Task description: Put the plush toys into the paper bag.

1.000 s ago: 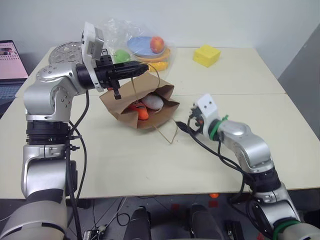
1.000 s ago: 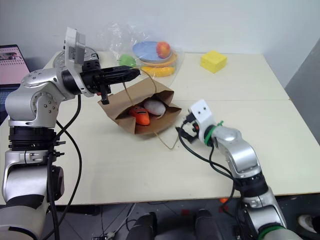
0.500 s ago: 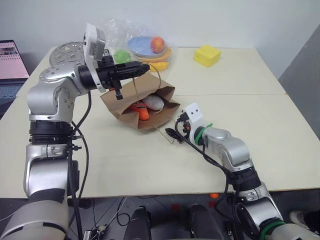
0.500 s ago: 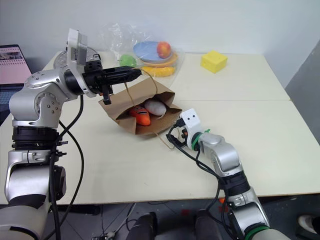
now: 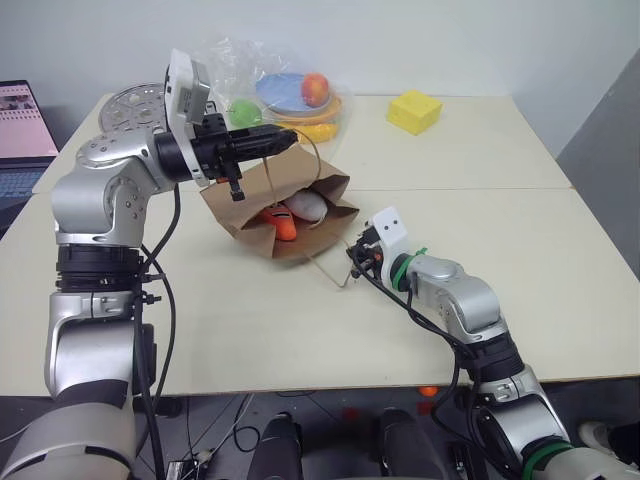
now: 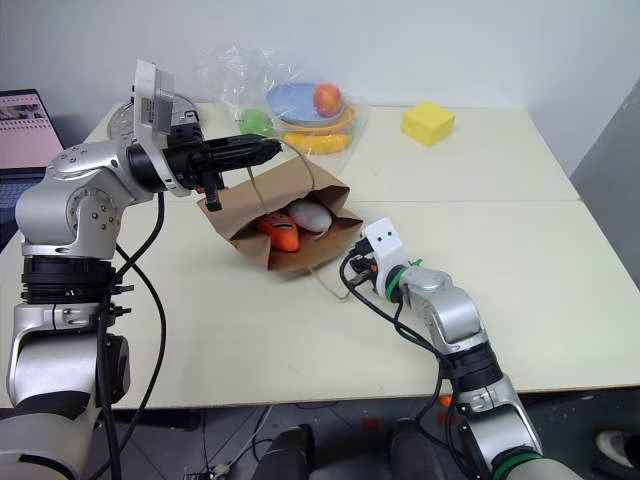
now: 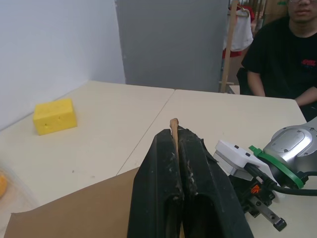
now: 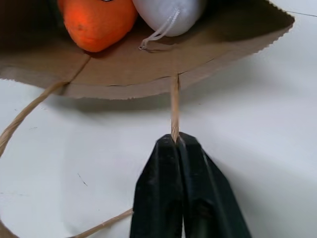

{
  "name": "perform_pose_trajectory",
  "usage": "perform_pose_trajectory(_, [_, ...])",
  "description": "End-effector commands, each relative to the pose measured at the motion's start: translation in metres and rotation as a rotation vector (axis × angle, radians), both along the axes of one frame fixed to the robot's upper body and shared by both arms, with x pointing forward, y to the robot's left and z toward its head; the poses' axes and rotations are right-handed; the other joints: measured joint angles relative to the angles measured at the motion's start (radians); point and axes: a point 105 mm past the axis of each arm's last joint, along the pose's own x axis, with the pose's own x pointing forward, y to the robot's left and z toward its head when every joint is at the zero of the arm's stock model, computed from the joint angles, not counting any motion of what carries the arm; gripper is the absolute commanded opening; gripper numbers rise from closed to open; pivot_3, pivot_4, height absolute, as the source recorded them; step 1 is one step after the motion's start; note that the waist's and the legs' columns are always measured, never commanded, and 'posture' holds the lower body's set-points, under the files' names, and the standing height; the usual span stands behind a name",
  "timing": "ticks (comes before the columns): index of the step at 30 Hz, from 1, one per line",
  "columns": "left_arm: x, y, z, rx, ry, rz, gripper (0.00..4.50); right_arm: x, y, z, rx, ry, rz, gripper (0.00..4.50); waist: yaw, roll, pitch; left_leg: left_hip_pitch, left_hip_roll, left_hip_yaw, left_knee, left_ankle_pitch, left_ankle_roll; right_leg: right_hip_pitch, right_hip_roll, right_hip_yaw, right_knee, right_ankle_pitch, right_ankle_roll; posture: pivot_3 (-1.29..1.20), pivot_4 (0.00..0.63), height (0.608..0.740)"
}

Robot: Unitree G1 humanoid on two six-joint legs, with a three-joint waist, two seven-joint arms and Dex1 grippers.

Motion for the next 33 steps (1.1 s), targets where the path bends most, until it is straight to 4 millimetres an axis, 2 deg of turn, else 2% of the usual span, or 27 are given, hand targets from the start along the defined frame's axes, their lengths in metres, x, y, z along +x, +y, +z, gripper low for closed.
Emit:
perform_pose_trajectory(1, [-0.007,0.005,0.012,-0.023,-0.042,0.009,0.00,-0.004,-0.006,0.048,0.141,-0.076,0.045,0.03,0.000,0.000,0.000,0.000,0.000,0.000,0.000,0.000,0.000,0.000,0.000,0.000,0.000,0.000,0.000,0.00,0.150,0.740])
perform_pose_trajectory(2, [-0.008,0.006,0.014,-0.038,-0.035,0.011,0.00,-0.011,-0.012,0.080,0.202,-0.124,0.086,0.03,0.001,0.000,0.000,0.000,0.000,0.000,0.000,0.000,0.000,0.000,0.000,0.000,0.000,0.000,0.000,0.00,0.150,0.740])
perform_pose_trajectory(4, [-0.008,0.007,0.020,-0.074,-0.026,0.014,0.00,-0.023,-0.018,0.118,0.254,-0.180,0.132,0.03,0.001,0.002,0.003,-0.001,0.000,0.000,0.000,0.000,0.000,-0.001,0.000,0.000,0.000,0.000,0.000,0.00,0.150,0.740])
perform_pose_trajectory(7, [-0.006,0.009,0.026,-0.107,-0.010,0.022,0.00,-0.026,-0.023,0.139,0.270,-0.188,0.130,0.03,0.002,0.002,0.003,-0.001,0.000,-0.002,0.001,0.000,0.000,0.000,0.000,-0.001,0.000,0.000,0.000,0.00,0.150,0.740])
perform_pose_trajectory(10, [-0.001,0.008,0.015,-0.073,0.012,0.041,0.00,-0.025,-0.021,0.144,0.282,-0.176,0.119,0.03,0.001,0.002,0.003,-0.001,0.000,-0.003,0.000,0.000,0.000,0.000,0.000,-0.003,0.000,0.000,0.000,0.00,0.150,0.740])
perform_pose_trajectory(16, [-0.002,-0.005,-0.008,-0.053,0.055,0.021,0.00,-0.018,-0.019,0.130,0.266,-0.135,0.060,0.03,0.001,0.002,0.003,-0.001,0.000,-0.002,0.000,0.000,0.000,0.000,0.000,-0.002,0.000,0.000,0.000,0.00,0.150,0.740])
perform_pose_trajectory(19, [0.002,-0.015,-0.020,-0.043,0.047,0.044,0.00,-0.009,-0.027,0.120,0.251,-0.117,-0.017,0.03,0.003,0.002,0.003,-0.001,0.000,-0.002,0.000,0.000,0.000,0.000,0.000,-0.002,0.000,0.000,0.000,0.00,0.150,0.740])
perform_pose_trajectory(21, [0.009,-0.016,-0.022,-0.047,0.024,0.094,0.00,-0.005,-0.032,0.121,0.246,-0.140,-0.044,0.03,0.005,0.002,0.003,-0.001,0.000,-0.002,0.000,0.000,0.000,0.000,0.000,-0.002,0.000,0.000,0.000,0.00,0.150,0.740])
perform_pose_trajectory(22, [0.009,-0.015,-0.021,-0.058,0.026,0.091,0.20,-0.003,-0.035,0.124,0.245,-0.160,-0.057,0.01,0.005,0.002,0.003,-0.001,0.000,-0.002,0.000,0.000,0.000,0.000,0.000,-0.002,0.000,0.000,0.000,0.00,0.150,0.740])
perform_pose_trajectory(24, [0.010,-0.009,-0.019,-0.055,0.007,0.111,0.59,-0.001,-0.038,0.130,0.238,-0.197,-0.064,0.39,0.004,0.002,0.003,-0.001,0.000,-0.002,0.000,0.000,0.000,0.000,0.000,-0.002,0.000,0.000,0.000,0.00,0.150,0.740])
perform_pose_trajectory(26, [0.006,-0.001,-0.018,-0.057,-0.001,0.108,1.18,-0.003,-0.038,0.136,0.236,-0.221,-0.038,0.93,0.002,0.002,0.003,-0.001,0.000,-0.002,0.000,0.000,0.000,0.000,0.000,-0.002,0.000,0.000,0.000,0.00,0.150,0.740])
perform_pose_trajectory(32, [-0.009,0.018,-0.021,-0.037,-0.019,0.114,3.05,-0.008,-0.042,0.144,0.178,-0.285,-0.008,3.02,-0.001,0.002,0.003,-0.001,0.000,-0.001,-0.001,0.000,0.000,-0.001,0.000,-0.001,0.000,0.000,0.000,0.00,0.150,0.740])
perform_pose_trajectory(33, [-0.011,0.026,-0.028,-0.017,-0.014,0.130,3.36,-0.009,-0.044,0.147,0.165,-0.301,-0.007,3.44,0.000,0.002,0.003,-0.001,0.000,-0.001,-0.001,0.000,0.000,-0.001,0.000,-0.001,0.000,0.000,0.000,0.00,0.150,0.740])
